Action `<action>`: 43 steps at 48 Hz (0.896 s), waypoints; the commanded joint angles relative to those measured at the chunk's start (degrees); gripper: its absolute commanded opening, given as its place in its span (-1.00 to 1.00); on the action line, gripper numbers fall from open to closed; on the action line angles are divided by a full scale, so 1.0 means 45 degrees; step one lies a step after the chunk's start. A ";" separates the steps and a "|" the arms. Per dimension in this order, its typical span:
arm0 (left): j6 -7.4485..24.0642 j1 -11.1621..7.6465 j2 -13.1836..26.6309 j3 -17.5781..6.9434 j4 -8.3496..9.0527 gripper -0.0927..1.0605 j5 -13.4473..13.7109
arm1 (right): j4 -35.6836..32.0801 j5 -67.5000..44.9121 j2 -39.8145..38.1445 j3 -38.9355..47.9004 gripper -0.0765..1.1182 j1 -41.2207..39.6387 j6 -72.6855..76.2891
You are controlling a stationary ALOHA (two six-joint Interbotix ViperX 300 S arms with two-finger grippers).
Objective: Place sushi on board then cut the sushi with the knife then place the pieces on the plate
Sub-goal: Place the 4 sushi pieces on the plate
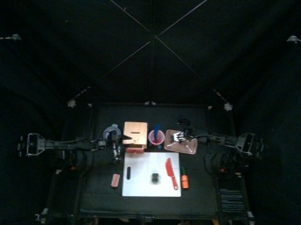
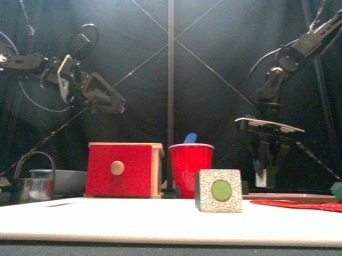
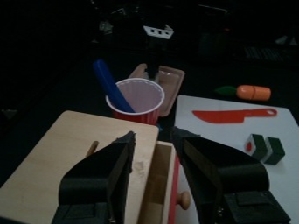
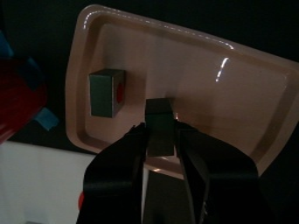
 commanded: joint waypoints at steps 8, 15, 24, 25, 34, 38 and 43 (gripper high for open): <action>0.0039 0.0117 -0.0098 0.0039 0.0996 0.52 -0.0117 | -0.0195 -0.0156 0.0254 -0.0293 0.07 -0.0195 0.0937; 0.0020 0.0137 -0.0137 0.0215 0.1406 0.52 -0.0098 | -0.0234 -0.0293 0.0527 -0.0371 0.11 -0.0156 0.1172; 0.0020 0.0137 -0.0352 0.0410 0.1445 0.52 -0.0117 | -0.0234 -0.0332 0.0996 -0.0664 0.25 -0.0098 0.1191; 0.0020 0.0117 -0.0410 0.0469 0.1445 0.52 -0.0117 | -0.0234 -0.0312 0.1035 -0.0703 0.27 -0.0098 0.1191; 0.0000 0.0098 -0.0840 0.0723 0.1406 0.52 -0.0176 | -0.0312 -0.0273 0.1113 -0.0996 0.41 -0.0117 0.1191; 0.0000 0.0098 -0.1016 0.0801 0.1387 0.52 -0.0195 | -0.0352 -0.0117 0.1113 -0.1152 0.44 -0.0098 0.1191; 0.0000 0.0098 -0.1113 0.0820 0.1387 0.52 -0.0234 | -0.0371 0.0098 0.1016 -0.1270 0.45 -0.0078 0.1191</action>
